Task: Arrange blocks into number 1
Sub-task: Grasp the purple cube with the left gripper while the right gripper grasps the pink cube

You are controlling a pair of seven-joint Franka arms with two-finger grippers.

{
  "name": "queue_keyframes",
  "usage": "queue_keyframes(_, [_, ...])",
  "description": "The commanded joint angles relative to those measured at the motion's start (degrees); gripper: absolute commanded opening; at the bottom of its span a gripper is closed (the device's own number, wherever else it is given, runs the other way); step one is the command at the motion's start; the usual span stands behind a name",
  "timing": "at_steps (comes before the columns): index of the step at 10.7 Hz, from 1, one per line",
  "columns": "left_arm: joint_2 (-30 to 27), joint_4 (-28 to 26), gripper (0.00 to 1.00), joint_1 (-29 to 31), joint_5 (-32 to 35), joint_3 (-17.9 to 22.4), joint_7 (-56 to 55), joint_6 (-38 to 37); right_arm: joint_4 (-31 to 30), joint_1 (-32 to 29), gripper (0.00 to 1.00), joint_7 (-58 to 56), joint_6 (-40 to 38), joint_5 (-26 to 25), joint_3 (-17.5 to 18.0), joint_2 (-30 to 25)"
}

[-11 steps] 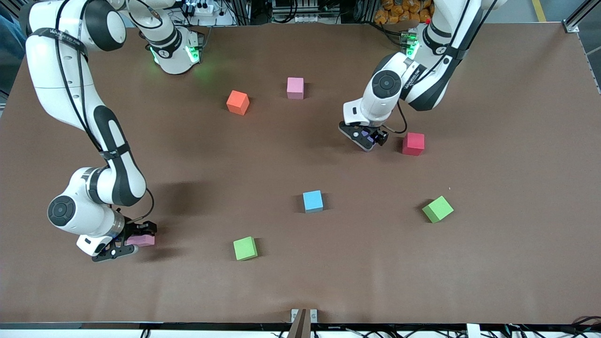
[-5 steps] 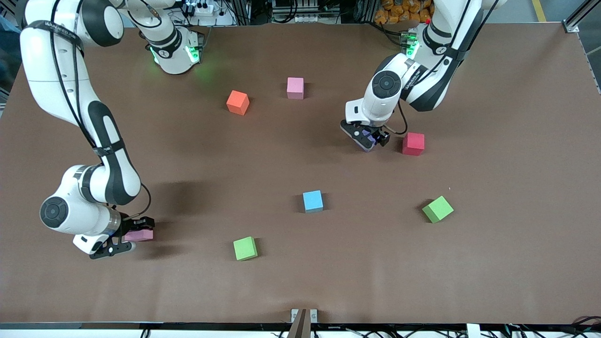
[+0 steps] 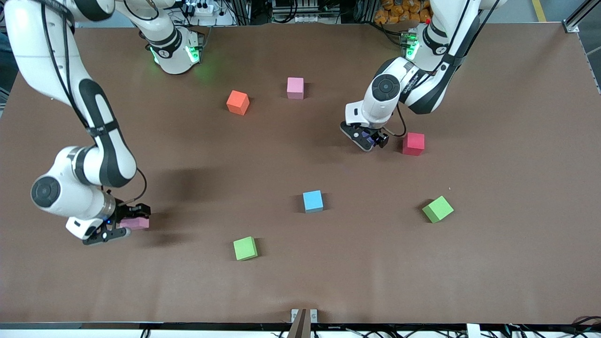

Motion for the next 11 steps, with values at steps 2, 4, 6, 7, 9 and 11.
queue_keyframes(2, [2.5,-0.4,0.7,0.1,1.9,0.8,-0.5,4.4,-12.7,-0.6,0.0,-0.9,5.2,0.4,0.5,-8.6])
queue_keyframes(4, [2.8,-0.5,0.0,0.0,1.9,1.0,-0.8,4.5,-14.9,-0.5,0.0,-0.8,4.9,0.4,0.6,-10.9])
queue_keyframes(6, [1.6,-0.5,0.0,0.0,1.9,1.7,-1.1,4.5,-19.2,0.6,0.0,-0.8,3.1,0.4,0.8,-15.7])
queue_keyframes(7, [0.2,-0.4,0.0,0.4,1.9,1.9,-2.3,4.4,-20.4,1.6,0.0,-0.7,2.1,0.5,0.8,-17.1])
queue_keyframes(9, [-1.5,0.3,0.0,0.8,1.9,4.3,-2.9,4.0,-20.5,2.6,0.0,-0.6,1.7,0.5,0.8,-17.2])
queue_keyframes(11, [-3.1,1.4,0.0,0.9,1.9,5.4,-5.4,3.9,-20.5,3.1,0.0,-0.2,1.6,0.5,0.8,-17.2])
